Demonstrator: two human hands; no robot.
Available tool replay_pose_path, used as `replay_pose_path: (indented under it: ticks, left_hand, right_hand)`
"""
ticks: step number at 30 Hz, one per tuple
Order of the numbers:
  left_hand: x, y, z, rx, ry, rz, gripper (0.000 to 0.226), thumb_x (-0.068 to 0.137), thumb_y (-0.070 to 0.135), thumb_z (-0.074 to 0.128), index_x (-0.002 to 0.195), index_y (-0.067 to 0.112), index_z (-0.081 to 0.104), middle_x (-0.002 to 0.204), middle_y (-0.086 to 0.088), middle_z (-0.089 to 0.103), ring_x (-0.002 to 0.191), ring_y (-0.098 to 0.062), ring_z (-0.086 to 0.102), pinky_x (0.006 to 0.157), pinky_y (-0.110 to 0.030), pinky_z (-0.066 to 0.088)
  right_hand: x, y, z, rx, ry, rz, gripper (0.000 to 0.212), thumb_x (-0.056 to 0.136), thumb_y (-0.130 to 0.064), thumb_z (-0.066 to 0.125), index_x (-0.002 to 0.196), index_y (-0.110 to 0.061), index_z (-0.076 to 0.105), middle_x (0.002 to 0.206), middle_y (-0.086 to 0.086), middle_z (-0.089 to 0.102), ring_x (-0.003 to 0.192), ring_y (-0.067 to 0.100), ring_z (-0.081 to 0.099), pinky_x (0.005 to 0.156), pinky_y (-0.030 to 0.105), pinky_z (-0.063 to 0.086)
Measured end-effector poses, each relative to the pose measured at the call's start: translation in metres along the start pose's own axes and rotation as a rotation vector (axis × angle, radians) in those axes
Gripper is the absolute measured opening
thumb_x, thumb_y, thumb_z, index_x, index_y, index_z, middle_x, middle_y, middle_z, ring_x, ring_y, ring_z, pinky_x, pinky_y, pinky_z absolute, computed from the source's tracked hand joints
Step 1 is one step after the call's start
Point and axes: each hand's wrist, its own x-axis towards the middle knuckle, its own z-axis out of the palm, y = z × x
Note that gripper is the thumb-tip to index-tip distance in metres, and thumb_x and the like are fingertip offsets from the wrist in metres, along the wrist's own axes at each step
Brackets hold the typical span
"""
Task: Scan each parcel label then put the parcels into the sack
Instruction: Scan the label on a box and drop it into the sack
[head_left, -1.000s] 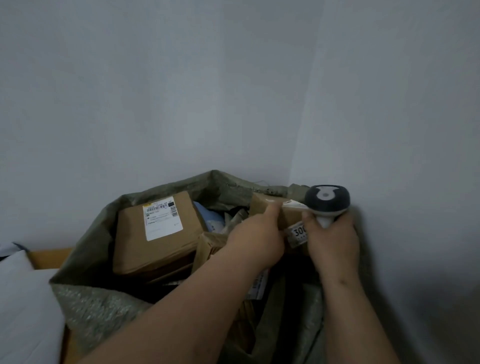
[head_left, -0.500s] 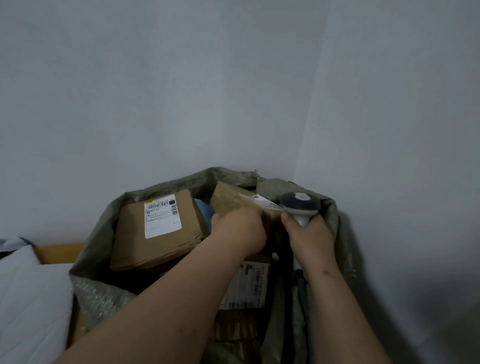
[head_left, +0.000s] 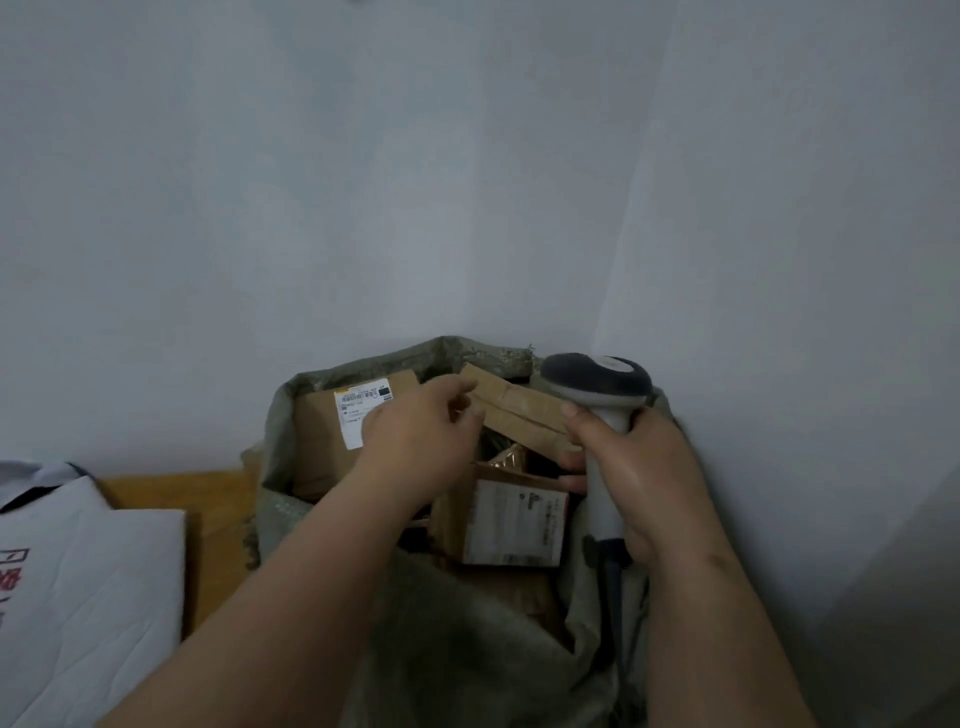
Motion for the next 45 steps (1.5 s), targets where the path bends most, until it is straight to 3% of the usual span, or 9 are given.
replay_pose_path:
  ticks: [5, 9, 13, 17, 21, 25, 34, 40, 45]
  left_hand:
    - [-0.05, -0.058, -0.054, -0.227, 0.198, -0.128, 0.029, 0.098, 0.035, 0.056, 0.126, 0.03, 0.065, 0.101, 0.016, 0.065, 0.083, 0.003, 0.056, 0.065, -0.018, 0.042]
    - [-0.107, -0.121, -0.107, -0.373, 0.229, -0.211, 0.021, 0.097, 0.035, 0.059, 0.115, 0.029, 0.068, 0.096, 0.018, 0.065, 0.092, -0.002, 0.059, 0.067, -0.017, 0.042]
    - [-0.166, -0.193, -0.159, -0.372, 0.228, -0.337, 0.02, 0.099, 0.033, 0.058, 0.116, 0.028, 0.067, 0.095, 0.018, 0.062, 0.091, 0.001, 0.057, 0.069, -0.018, 0.043]
    - [-0.218, -0.254, -0.196, -0.359, 0.223, -0.482, 0.026, 0.1, 0.029, 0.055, 0.123, 0.022, 0.066, 0.115, 0.003, 0.067, 0.109, -0.016, 0.06, 0.095, -0.034, 0.048]
    - [-0.237, -0.294, -0.217, -0.4, 0.215, -0.55, 0.026, 0.1, 0.025, 0.055, 0.123, 0.02, 0.065, 0.114, 0.002, 0.065, 0.105, -0.016, 0.06, 0.085, -0.028, 0.043]
    - [-0.227, -0.325, -0.222, -0.414, 0.211, -0.586, 0.028, 0.1, 0.025, 0.055, 0.126, 0.019, 0.064, 0.119, 0.002, 0.064, 0.109, -0.018, 0.061, 0.088, -0.028, 0.043]
    - [-0.132, -0.366, -0.208, -0.319, 0.145, -0.602, 0.032, 0.1, 0.028, 0.054, 0.13, 0.022, 0.061, 0.122, 0.003, 0.063, 0.104, -0.011, 0.058, 0.075, -0.023, 0.044]
    - [-0.059, -0.393, -0.172, -0.31, 0.047, -0.594, 0.036, 0.101, 0.03, 0.055, 0.135, 0.022, 0.058, 0.129, 0.003, 0.062, 0.106, -0.01, 0.053, 0.085, -0.026, 0.04]
    - [-0.003, -0.424, -0.141, -0.377, -0.007, -0.641, 0.038, 0.101, 0.024, 0.054, 0.139, 0.018, 0.053, 0.134, -0.002, 0.058, 0.107, -0.012, 0.051, 0.087, -0.028, 0.038]
  right_hand:
    - [-0.076, -0.022, 0.061, 0.025, -0.192, 0.005, 0.027, 0.087, -0.039, 0.076, 0.1, -0.016, 0.07, 0.074, 0.001, 0.077, 0.067, 0.016, 0.075, 0.061, 0.029, 0.059]
    - [-0.141, -0.009, 0.136, 0.019, -0.315, 0.085, 0.025, 0.087, -0.037, 0.075, 0.1, -0.016, 0.071, 0.076, 0.001, 0.077, 0.073, 0.019, 0.075, 0.069, 0.036, 0.061]
    - [-0.199, 0.011, 0.211, 0.011, -0.33, 0.163, 0.026, 0.087, -0.037, 0.075, 0.101, -0.016, 0.071, 0.076, 0.001, 0.076, 0.068, 0.015, 0.072, 0.061, 0.026, 0.054]
    - [-0.244, 0.031, 0.272, -0.023, -0.351, 0.232, 0.024, 0.088, -0.037, 0.075, 0.098, -0.016, 0.07, 0.073, 0.0, 0.075, 0.067, 0.017, 0.071, 0.062, 0.029, 0.055]
    - [-0.263, 0.042, 0.316, 0.003, -0.358, 0.26, 0.017, 0.089, -0.03, 0.074, 0.094, -0.015, 0.069, 0.062, -0.006, 0.072, 0.053, 0.008, 0.067, 0.052, 0.023, 0.055]
    - [-0.251, 0.054, 0.355, -0.014, -0.341, 0.303, 0.023, 0.089, -0.031, 0.074, 0.102, -0.014, 0.068, 0.076, 0.001, 0.074, 0.065, 0.015, 0.069, 0.06, 0.029, 0.056]
    - [-0.146, 0.083, 0.415, 0.051, -0.248, 0.35, 0.017, 0.087, -0.031, 0.073, 0.091, -0.014, 0.07, 0.056, -0.007, 0.069, 0.05, 0.006, 0.065, 0.055, 0.026, 0.055]
    - [-0.078, 0.112, 0.449, 0.057, -0.169, 0.377, 0.019, 0.09, -0.025, 0.07, 0.105, -0.014, 0.066, 0.081, 0.0, 0.07, 0.072, 0.014, 0.067, 0.059, 0.025, 0.056]
    - [-0.031, 0.141, 0.475, 0.005, -0.192, 0.393, 0.008, 0.091, -0.018, 0.067, 0.095, -0.022, 0.062, 0.089, 0.001, 0.068, 0.083, 0.013, 0.066, 0.064, 0.025, 0.05]
